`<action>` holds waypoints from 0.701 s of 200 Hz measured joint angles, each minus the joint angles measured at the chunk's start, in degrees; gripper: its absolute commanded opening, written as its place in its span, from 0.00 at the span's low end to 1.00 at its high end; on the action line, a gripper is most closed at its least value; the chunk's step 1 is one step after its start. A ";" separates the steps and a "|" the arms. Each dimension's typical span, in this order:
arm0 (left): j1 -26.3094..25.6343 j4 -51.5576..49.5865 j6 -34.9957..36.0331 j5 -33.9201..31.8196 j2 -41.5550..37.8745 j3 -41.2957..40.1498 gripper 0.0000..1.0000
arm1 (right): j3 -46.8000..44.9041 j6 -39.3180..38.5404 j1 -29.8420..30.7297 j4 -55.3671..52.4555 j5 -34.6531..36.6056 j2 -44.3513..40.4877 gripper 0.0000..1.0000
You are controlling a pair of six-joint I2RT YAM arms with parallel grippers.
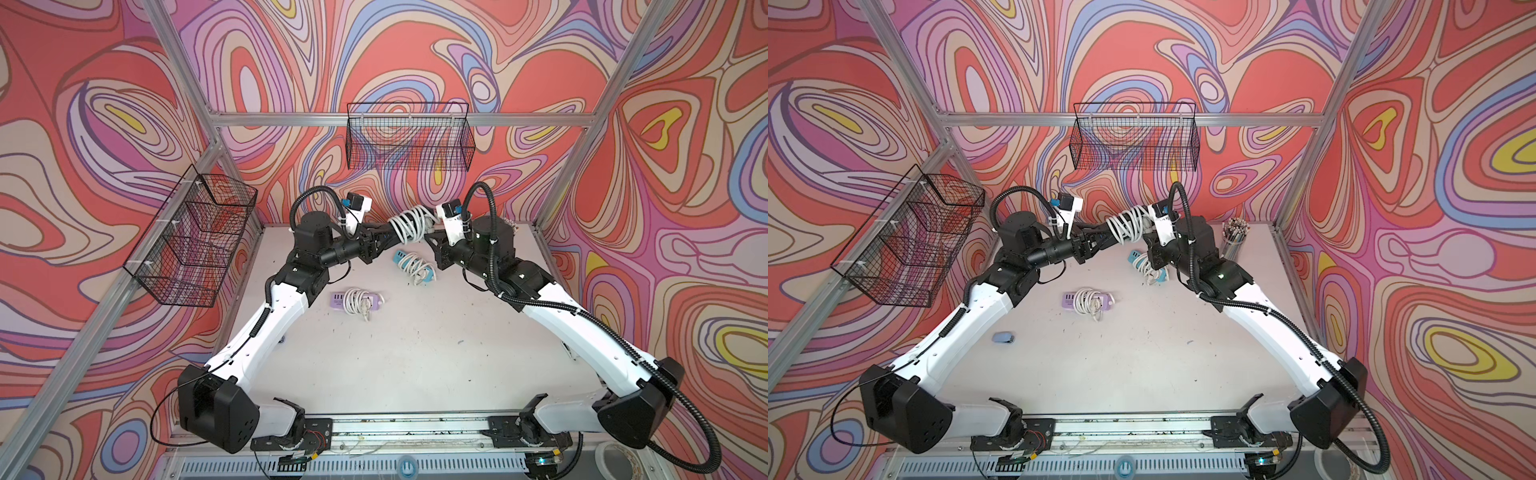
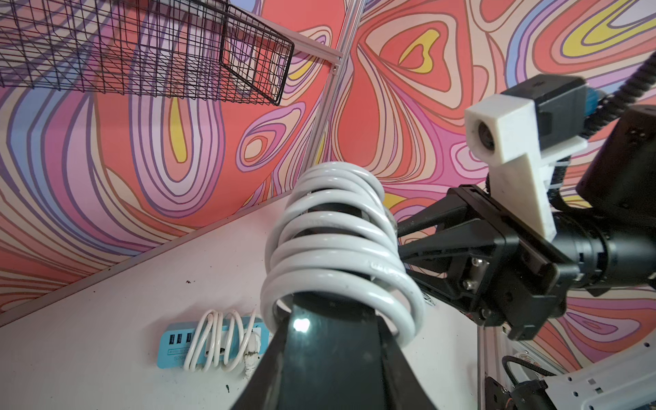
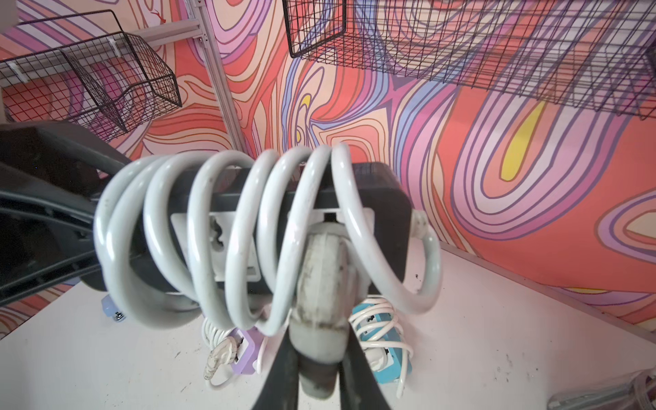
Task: Unwrap the cord wrapped around the power strip
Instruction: Unwrap the power cord from the power strip.
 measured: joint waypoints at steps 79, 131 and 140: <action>-1.16 -0.02 1.27 -0.24 0.00 0.00 0.00 | -0.07 -1.38 -2.21 -3.10 -2.78 -1.88 0.00; -1.53 -0.02 1.73 -0.22 0.00 0.00 0.00 | -0.33 -1.33 -5.60 -3.61 -9.99 -2.58 0.00; -1.40 0.00 1.73 -0.02 0.00 0.00 0.00 | -0.39 -1.33 -5.97 -3.61 -10.86 -2.60 0.00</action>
